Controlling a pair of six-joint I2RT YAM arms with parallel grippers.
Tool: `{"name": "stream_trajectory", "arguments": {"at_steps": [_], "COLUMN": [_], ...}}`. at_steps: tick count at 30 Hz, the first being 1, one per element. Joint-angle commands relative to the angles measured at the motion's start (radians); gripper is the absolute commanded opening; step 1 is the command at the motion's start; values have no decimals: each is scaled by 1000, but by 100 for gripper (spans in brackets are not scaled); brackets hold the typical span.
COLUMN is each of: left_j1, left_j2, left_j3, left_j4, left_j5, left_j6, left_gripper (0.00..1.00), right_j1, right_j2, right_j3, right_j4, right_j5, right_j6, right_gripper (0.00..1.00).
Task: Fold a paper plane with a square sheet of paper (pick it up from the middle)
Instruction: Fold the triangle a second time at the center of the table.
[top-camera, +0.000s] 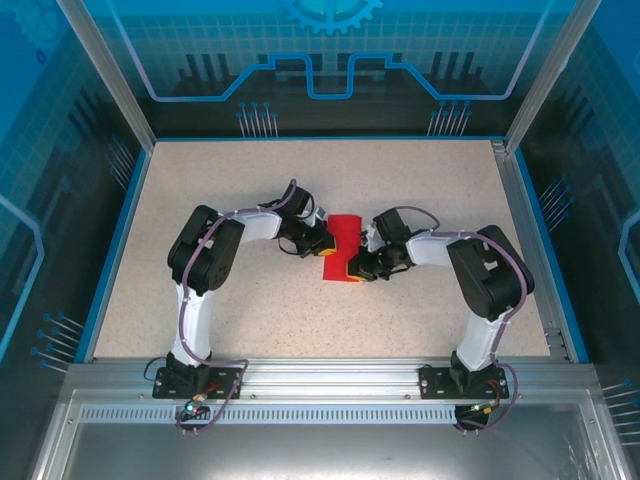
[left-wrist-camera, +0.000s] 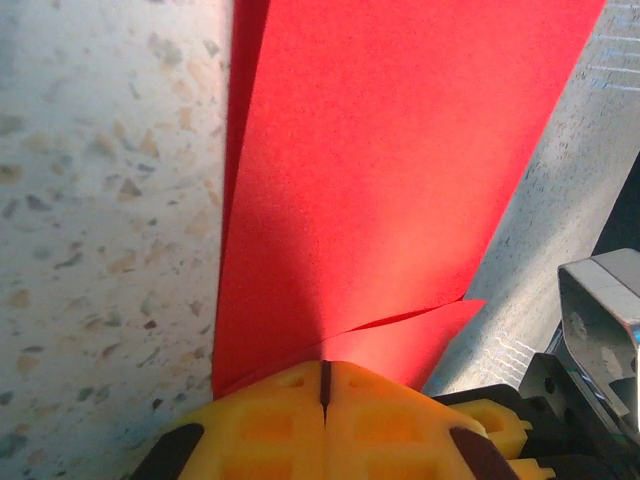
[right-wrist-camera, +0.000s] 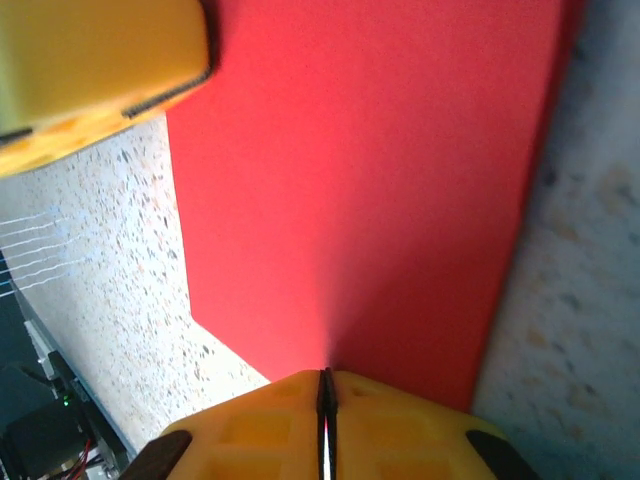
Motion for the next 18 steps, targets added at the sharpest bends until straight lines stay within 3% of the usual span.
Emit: {"name": "stream_trajectory", "arguments": {"at_steps": [1, 12, 18], "left_j1": [15, 17, 17], "left_j2": [44, 45, 31], "left_j3": [3, 6, 6], "left_j4": [-79, -78, -71], "left_j5": [-70, -65, -55], "left_j6": [8, 13, 14], "left_gripper": [1, 1, 2], "right_j1": [-17, -95, -100], "right_j2": [-21, -131, -177], "right_j3": [-57, -153, -98], "right_j4": [-53, -14, -3], "right_j5": [-21, -88, -100], "right_j6": [-10, -10, -7], "right_gripper": [12, 17, 17]}}
